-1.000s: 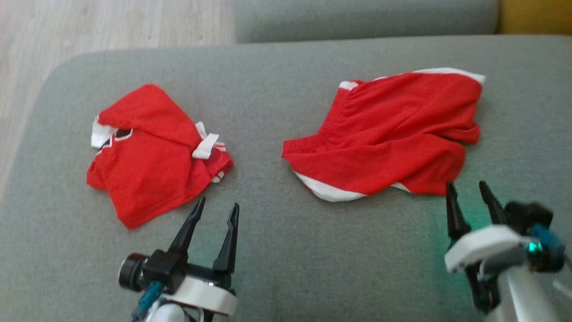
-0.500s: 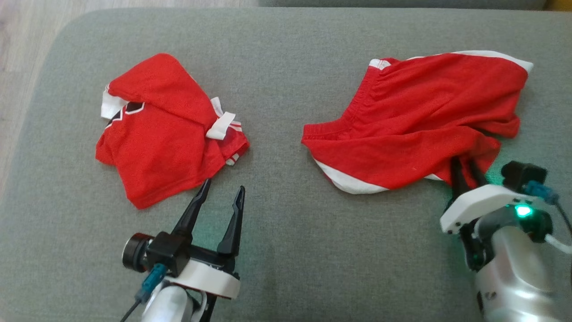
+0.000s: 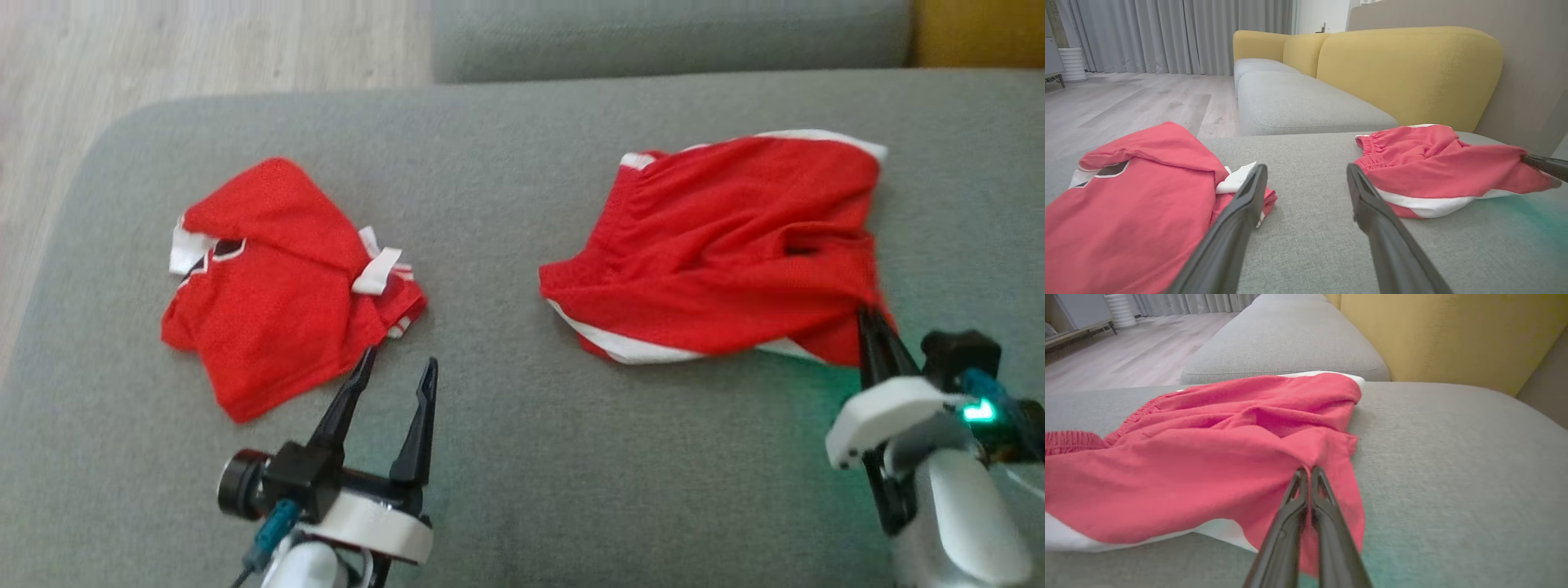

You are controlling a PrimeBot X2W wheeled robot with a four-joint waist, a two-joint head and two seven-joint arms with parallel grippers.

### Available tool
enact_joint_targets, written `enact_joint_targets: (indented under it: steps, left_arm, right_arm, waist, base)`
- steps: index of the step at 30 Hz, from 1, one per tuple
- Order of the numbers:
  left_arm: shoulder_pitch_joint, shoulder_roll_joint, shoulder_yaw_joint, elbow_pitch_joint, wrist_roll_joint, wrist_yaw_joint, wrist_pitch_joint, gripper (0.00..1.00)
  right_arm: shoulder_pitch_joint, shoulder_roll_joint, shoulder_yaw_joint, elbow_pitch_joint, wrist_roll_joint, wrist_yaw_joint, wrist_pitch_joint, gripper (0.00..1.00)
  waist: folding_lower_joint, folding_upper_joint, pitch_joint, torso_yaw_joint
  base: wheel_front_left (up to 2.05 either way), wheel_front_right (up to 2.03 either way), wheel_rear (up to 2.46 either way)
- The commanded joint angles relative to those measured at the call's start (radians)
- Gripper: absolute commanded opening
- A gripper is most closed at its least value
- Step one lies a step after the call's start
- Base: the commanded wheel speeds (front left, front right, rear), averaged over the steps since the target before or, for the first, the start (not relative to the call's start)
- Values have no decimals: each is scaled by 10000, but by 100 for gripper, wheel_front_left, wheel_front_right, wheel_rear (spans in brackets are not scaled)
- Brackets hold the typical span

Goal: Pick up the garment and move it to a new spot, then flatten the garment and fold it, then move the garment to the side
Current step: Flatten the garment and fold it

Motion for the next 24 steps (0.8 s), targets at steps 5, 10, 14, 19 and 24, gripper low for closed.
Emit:
enact_joint_targets:
  steps: [5,10,14,19,24]
  left_arm:
    - [24,-14,248,-450,-177,136,-95,100]
    - [37,-14,73,-525,-297,202,-95,100]
    - [-34,-14,5,-549,-314,208,-95,100]
    - [-226,-14,-30,-592,-250,179,-95,100]
    - [-434,-14,-88,-584,-223,119,-95,100]
  right_arm:
    - [681,-520,302,-2094,-204,-7,965,0]
    - [1233,-927,432,-3594,-17,-7,2071,0]
    - [1382,-1112,222,-4350,-135,-7,2781,0]
    - [1046,-1386,-143,-4549,-782,-7,3291,0]
    - [306,-1637,3,-3865,-1039,-7,3531,0]
  waist:
    - [1,0,-467,-301]
    - [1,0,-477,-190]
    - [1,0,-275,27]
    - [1,0,115,378]
    - [1,0,501,692]
  base:
    - [0,0,0]
    - [0,0,0]
    - [0,0,0]
    - [0,0,0]
    - [0,0,0]
